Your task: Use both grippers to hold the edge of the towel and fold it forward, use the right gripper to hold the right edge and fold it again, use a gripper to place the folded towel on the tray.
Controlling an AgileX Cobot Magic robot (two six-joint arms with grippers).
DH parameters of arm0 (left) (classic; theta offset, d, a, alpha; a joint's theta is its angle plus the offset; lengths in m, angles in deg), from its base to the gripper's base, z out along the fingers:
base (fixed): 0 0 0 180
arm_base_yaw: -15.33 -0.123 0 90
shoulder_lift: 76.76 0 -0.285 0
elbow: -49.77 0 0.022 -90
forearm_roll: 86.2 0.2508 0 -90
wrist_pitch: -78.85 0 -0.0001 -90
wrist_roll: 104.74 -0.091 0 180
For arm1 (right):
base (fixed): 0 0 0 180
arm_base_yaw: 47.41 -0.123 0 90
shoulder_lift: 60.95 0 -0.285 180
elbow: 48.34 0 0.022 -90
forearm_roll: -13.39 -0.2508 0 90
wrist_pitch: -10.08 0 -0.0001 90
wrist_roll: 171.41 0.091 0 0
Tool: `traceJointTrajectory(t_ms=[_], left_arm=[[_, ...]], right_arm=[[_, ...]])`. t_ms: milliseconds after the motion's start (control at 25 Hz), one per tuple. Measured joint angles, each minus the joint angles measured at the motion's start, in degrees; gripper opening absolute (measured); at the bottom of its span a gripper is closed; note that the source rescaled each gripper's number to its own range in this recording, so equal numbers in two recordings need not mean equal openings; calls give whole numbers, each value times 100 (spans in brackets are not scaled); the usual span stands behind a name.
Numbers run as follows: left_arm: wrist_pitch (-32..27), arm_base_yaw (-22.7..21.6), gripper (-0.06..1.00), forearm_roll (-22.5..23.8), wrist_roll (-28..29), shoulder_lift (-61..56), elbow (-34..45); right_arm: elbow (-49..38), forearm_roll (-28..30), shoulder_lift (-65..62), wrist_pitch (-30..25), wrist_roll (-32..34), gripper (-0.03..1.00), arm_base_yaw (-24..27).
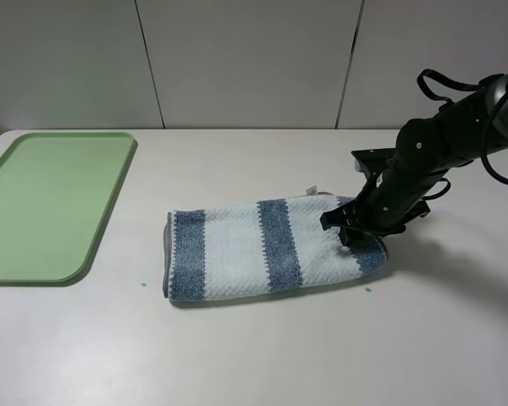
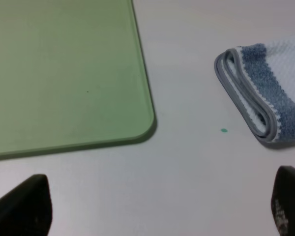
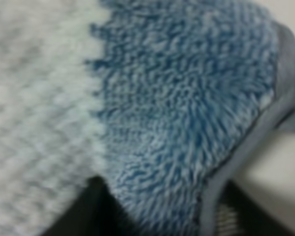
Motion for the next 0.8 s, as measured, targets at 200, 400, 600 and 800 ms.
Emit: traceJointTrajectory(t_ms=[200, 400, 600, 800], left_arm=[[0, 0, 88, 0, 0, 0, 0], [0, 0, 88, 0, 0, 0, 0], [0, 0, 88, 0, 0, 0, 0], [0, 0, 88, 0, 0, 0, 0]], right_arm=[[0, -148, 15, 59, 20, 8, -57], [0, -148, 15, 65, 20, 8, -57], [0, -111, -57, 46, 20, 8, -57], [-35, 146, -247, -188, 38, 8, -38]])
